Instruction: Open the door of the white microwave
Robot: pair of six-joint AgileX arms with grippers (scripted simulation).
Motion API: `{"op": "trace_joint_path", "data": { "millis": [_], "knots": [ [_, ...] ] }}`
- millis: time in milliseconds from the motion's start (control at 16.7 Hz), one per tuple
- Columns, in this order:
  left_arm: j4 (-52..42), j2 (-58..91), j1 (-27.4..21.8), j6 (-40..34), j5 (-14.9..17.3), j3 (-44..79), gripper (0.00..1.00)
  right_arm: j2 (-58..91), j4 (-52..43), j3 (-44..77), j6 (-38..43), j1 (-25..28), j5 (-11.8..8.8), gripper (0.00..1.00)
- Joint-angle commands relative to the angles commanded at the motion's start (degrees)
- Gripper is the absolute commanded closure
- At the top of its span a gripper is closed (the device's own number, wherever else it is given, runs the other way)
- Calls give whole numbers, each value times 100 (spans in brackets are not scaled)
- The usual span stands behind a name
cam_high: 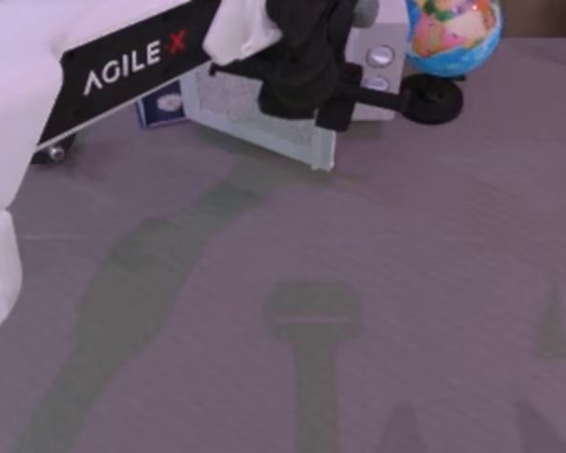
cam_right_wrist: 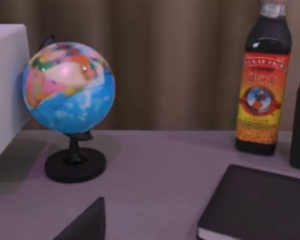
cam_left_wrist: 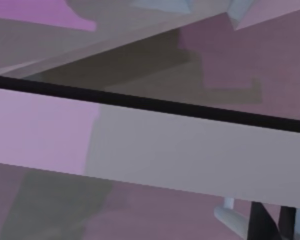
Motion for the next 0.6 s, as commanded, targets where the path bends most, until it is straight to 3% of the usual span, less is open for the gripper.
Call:
{"op": "trace_joint_path", "data": {
  "millis": [360,600],
  "knots": [
    [12,3,-37,-5,42,-30,100,0,0,0,0,0,0,0],
    [228,-318,60,383,229,-488,100,0,0,0,0,0,0,0]
  ]
}}
